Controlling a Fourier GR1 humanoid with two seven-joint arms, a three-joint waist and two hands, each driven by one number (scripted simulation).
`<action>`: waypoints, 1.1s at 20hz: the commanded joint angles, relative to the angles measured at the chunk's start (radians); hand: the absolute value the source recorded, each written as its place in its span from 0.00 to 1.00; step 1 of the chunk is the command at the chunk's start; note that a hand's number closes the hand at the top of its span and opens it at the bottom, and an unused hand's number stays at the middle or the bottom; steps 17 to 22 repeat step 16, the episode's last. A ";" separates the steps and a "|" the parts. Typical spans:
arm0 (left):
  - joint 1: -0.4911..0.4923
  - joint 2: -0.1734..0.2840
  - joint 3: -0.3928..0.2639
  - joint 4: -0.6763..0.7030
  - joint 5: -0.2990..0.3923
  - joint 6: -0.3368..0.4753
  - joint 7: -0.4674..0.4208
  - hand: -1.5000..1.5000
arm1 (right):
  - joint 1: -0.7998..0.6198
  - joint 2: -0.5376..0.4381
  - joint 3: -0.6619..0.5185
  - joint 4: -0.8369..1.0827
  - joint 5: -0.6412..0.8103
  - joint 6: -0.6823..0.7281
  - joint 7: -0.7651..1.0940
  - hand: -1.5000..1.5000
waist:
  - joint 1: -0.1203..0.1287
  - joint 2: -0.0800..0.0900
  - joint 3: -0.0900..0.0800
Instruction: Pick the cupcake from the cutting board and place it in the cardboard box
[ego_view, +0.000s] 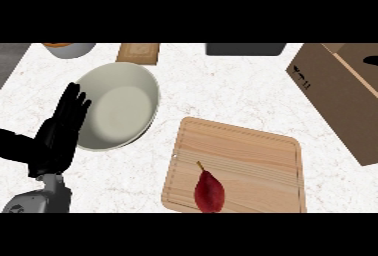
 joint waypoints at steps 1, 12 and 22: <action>0.020 -0.013 -0.018 0.003 -0.007 -0.008 -0.025 0.50 | -0.006 -0.080 -0.102 0.075 -0.125 0.095 -0.017 0.00 | 0.002 0.003 0.000; 0.003 -0.012 0.003 0.048 -0.006 -0.008 -0.054 0.50 | 0.129 -0.220 -0.165 0.258 -0.238 0.142 -0.238 0.00 | 0.007 0.007 0.001; -0.017 0.004 0.010 0.022 0.012 -0.016 -0.004 0.50 | 0.118 -0.280 -0.149 0.331 -0.241 0.144 -0.269 0.00 | 0.016 0.009 0.001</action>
